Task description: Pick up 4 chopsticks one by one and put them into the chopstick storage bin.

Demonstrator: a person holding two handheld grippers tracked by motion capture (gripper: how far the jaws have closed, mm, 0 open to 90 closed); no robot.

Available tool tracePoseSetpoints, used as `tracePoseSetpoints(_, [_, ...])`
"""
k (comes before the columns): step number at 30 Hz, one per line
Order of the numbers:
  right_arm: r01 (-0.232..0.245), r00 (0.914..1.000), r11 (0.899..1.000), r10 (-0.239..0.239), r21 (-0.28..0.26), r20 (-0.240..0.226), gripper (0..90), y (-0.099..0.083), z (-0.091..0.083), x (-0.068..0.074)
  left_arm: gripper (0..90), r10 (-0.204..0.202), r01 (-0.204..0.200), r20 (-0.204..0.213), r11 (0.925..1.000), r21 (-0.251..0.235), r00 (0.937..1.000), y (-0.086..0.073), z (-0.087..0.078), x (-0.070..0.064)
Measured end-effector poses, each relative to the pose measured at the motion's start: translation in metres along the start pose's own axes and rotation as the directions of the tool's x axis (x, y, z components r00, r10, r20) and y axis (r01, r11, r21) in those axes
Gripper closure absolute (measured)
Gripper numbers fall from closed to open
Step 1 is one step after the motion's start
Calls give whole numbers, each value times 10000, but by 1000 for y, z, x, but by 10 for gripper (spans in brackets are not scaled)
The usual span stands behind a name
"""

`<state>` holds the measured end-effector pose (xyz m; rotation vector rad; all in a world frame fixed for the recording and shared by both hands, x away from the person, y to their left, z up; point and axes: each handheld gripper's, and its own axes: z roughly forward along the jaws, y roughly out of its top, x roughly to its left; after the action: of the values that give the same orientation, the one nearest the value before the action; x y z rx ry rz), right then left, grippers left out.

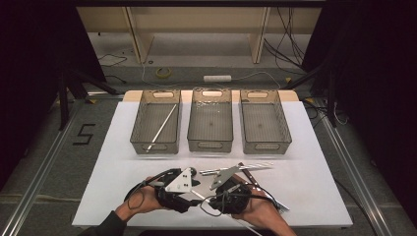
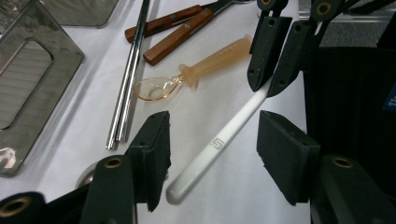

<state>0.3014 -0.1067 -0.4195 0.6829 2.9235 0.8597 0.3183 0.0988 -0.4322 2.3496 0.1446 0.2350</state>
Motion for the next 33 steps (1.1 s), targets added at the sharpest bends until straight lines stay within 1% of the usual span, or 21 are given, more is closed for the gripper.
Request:
tracePoseSetpoints(4, [171, 9998, 9999, -171, 21, -124, 852, 1, 0, 3, 490, 223, -226, 179, 9996, 140, 9996, 0, 1, -3])
tracePoseSetpoints(5, [184, 9997, 9998, -184, 26, -136, 853, 1, 0, 3, 498, 274, -277, 157, 9995, 178, 9995, 0, 1, -4])
tracePoseSetpoints(7, [237, 9996, 9997, -237, 41, -176, 852, 1, 0, 4, 514, 211, -220, 306, 9994, 281, 9993, 0, 1, -4])
tracePoseSetpoints(10, [417, 9989, 9991, -415, 97, -210, 853, 0, 1, 4, 539, 224, -243, 489, 9989, 389, 9986, 0, 1, -5])
tracePoseSetpoints(12, [489, 9985, 9987, -486, 119, -267, 852, 0, 2, 4, 553, 332, -358, 531, 9982, 488, 9980, 0, 1, -5])
tracePoseSetpoints(14, [560, 9979, 9983, -555, 141, -335, 852, 0, 2, 5, 571, 355, -391, 639, 9977, 558, 9973, 0, 1, -6])
tracePoseSetpoints(15, [628, 9974, 9979, -622, 169, -359, 852, -1, 1, 5, 584, 401, -447, 696, 9968, 656, 9968, 0, 1, -6])
tracePoseSetpoints(16, [676, 9970, 9975, -668, 183, -404, 852, -1, 1, 5, 613, 456, -504, 663, 9960, 736, 9968, 0, 1, -7])
tracePoseSetpoints(18, [732, 9962, 9972, -724, 155, -482, 851, -1, 0, 5, 633, 475, -538, 855, 9959, 728, 9952, 0, 1, -7])
tracePoseSetpoints(21, [852, 9948, 9961, -837, 236, -577, 851, -2, 0, 6, 665, 732, -810, 1005, 9939, 750, 9922, 1, 0, -9])
tracePoseSetpoints(25, [1044, 9926, 9942, -1025, 267, -654, 846, -2, -2, 6, 711, 941, -1032, 1245, 9923, 688, 9878, 1, 0, -11])
tracePoseSetpoints(29, [1168, 9912, 9927, -1147, 292, -656, 829, -3, -5, 4, 786, 1225, -1339, 1577, 9890, 633, 9799, 1, 1, -15])
tracePoseSetpoints(30, [1143, 9914, 9931, -1123, 278, -670, 821, -3, -7, 3, 807, 1320, -1432, 1622, 9879, 590, 9779, 1, 1, -16])
tracePoseSetpoints(32, [1055, 9922, 9943, -1041, 170, -683, 817, -4, -9, 0, 822, 1384, -1485, 1593, 9875, 530, 9775, 3, 0, -17])
tracePoseSetpoints(33, [1047, 9927, 9944, -1038, 112, -610, 877, -4, -11, -1, 823, 1430, -1528, 1489, 9867, 563, 9785, 3, 0, -18])
